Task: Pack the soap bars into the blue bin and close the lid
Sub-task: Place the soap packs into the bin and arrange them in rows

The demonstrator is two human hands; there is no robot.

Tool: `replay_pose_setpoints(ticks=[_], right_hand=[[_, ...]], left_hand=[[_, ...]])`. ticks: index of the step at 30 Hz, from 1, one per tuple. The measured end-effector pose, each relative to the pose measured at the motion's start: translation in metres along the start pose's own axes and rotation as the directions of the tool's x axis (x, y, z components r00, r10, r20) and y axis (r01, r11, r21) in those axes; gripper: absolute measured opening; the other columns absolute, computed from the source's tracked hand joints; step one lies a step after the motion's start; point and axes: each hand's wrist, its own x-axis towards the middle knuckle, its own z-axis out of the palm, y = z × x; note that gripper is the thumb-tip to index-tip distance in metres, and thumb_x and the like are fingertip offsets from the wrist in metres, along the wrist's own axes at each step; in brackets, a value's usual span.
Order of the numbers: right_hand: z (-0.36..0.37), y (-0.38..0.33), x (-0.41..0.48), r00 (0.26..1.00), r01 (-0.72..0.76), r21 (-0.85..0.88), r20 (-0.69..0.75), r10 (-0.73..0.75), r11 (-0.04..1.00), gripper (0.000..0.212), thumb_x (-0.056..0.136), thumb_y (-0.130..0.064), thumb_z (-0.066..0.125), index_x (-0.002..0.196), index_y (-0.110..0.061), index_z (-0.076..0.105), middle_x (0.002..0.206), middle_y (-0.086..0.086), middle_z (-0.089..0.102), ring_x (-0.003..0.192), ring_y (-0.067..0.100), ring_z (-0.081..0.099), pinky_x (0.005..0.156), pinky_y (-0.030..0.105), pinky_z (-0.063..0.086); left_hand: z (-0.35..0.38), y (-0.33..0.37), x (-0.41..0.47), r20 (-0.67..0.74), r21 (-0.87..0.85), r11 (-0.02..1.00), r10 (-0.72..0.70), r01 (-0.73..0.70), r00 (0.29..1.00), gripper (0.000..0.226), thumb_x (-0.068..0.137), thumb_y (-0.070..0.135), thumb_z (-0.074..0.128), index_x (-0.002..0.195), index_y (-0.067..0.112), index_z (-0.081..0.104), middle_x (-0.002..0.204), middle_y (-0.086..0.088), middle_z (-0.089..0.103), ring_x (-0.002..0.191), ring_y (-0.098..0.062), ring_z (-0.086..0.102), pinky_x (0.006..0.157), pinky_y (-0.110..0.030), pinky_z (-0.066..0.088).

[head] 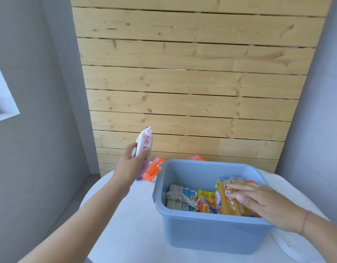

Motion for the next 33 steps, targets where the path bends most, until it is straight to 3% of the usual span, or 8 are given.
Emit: replay_pose_setpoints(ticks=[3, 7, 14, 20, 23, 26, 30, 33], right_hand=[[-0.015, -0.042, 0.036, 0.995, 0.073, 0.003, -0.063, -0.072, 0.997, 0.062, 0.081, -0.062, 0.01, 0.127, -0.05, 0.051, 0.142, -0.041, 0.025, 0.136, -0.007, 0.022, 0.117, 0.029, 0.018], [-0.012, -0.034, 0.032, 0.999, 0.042, -0.024, -0.015, -0.042, 0.999, 0.046, 0.096, -0.048, 0.021, 0.131, -0.043, 0.051, 0.147, -0.034, 0.028, 0.138, -0.001, 0.026, 0.115, 0.029, 0.023], [-0.015, -0.037, 0.035, 1.0, 0.028, 0.003, 0.015, -0.028, 1.0, 0.045, 0.099, -0.044, 0.022, 0.136, -0.037, 0.047, 0.149, -0.03, 0.03, 0.138, -0.001, 0.029, 0.115, 0.03, 0.024], [-0.015, -0.054, 0.046, 0.993, -0.085, 0.053, -0.074, 0.089, 0.995, 0.043, 0.096, -0.052, 0.026, 0.128, -0.034, 0.049, 0.121, -0.01, 0.06, 0.117, 0.015, 0.051, 0.097, 0.03, 0.039], [-0.006, -0.074, 0.06, 0.99, -0.106, -0.113, -0.1, 0.095, 0.988, 0.052, 0.092, -0.059, 0.028, 0.142, -0.045, 0.029, 0.131, -0.004, 0.05, 0.126, 0.022, 0.042, 0.103, 0.036, 0.031], [0.002, -0.085, 0.065, 0.994, -0.095, -0.092, -0.061, 0.089, 0.991, 0.047, 0.092, -0.057, 0.031, 0.137, -0.044, 0.04, 0.143, -0.001, 0.036, 0.132, 0.025, 0.034, 0.107, 0.036, 0.026], [0.004, -0.083, 0.066, 0.999, -0.05, -0.004, -0.021, 0.049, 0.999, 0.042, 0.095, -0.053, 0.031, 0.123, -0.039, 0.058, 0.131, -0.001, 0.045, 0.126, 0.022, 0.037, 0.103, 0.034, 0.028], [0.006, -0.083, 0.067, 0.999, -0.018, 0.032, -0.035, 0.019, 0.999, 0.042, 0.097, -0.049, 0.029, 0.122, -0.035, 0.06, 0.134, -0.003, 0.045, 0.13, 0.02, 0.034, 0.108, 0.035, 0.027]], left_hand=[[0.036, 0.038, -0.03, 0.247, 0.003, 1.0, -0.029, 0.029, 0.969, 0.04, 0.081, 0.049, 0.056, 0.119, 0.038, 0.051, 0.095, 0.003, 0.067, 0.076, -0.015, 0.064, 0.055, -0.024, 0.047], [0.096, 0.04, -0.06, 0.511, 0.097, 0.934, -0.343, 0.344, 0.788, 0.02, 0.089, 0.031, 0.053, 0.095, 0.012, 0.054, 0.078, -0.008, 0.059, 0.066, -0.021, 0.057, 0.061, -0.028, 0.049], [0.147, 0.01, -0.065, 0.5, 0.282, 0.871, -0.491, 0.402, 0.714, 0.023, 0.096, 0.017, 0.042, 0.079, 0.008, 0.054, 0.072, -0.008, 0.06, 0.06, -0.018, 0.057, 0.051, -0.023, 0.048], [0.144, 0.011, -0.068, 0.521, 0.406, 0.868, -0.476, 0.285, 0.709, 0.039, 0.093, 0.003, 0.034, 0.061, 0.012, 0.054, 0.034, 0.004, 0.058, 0.042, -0.008, 0.059, 0.045, -0.016, 0.045], [0.137, 0.011, -0.068, 0.547, 0.501, 0.85, -0.459, 0.165, 0.7, 0.044, 0.088, 0.003, 0.038, 0.05, 0.014, 0.056, 0.04, 0.004, 0.059, 0.051, -0.013, 0.055, 0.055, -0.021, 0.044], [0.124, 0.01, -0.062, 0.539, 0.56, 0.828, -0.349, -0.017, 0.766, 0.036, 0.09, 0.004, 0.042, 0.058, 0.017, 0.05, 0.062, 0.002, 0.054, 0.064, -0.019, 0.054, 0.061, -0.023, 0.047], [0.095, 0.008, -0.046, 0.475, 0.759, 0.534, -0.063, -0.373, 0.877, 0.03, 0.086, 0.001, 0.038, 0.06, 0.016, 0.042, 0.066, 0.002, 0.045, 0.08, -0.024, 0.045, 0.057, -0.026, 0.037], [0.086, 0.009, -0.047, 0.501, 0.835, 0.315, -0.095, -0.452, 0.86, 0.031, 0.088, 0.004, 0.042, 0.111, 0.007, 0.062, 0.112, -0.008, 0.064, 0.101, -0.025, 0.058, 0.084, -0.031, 0.048]])
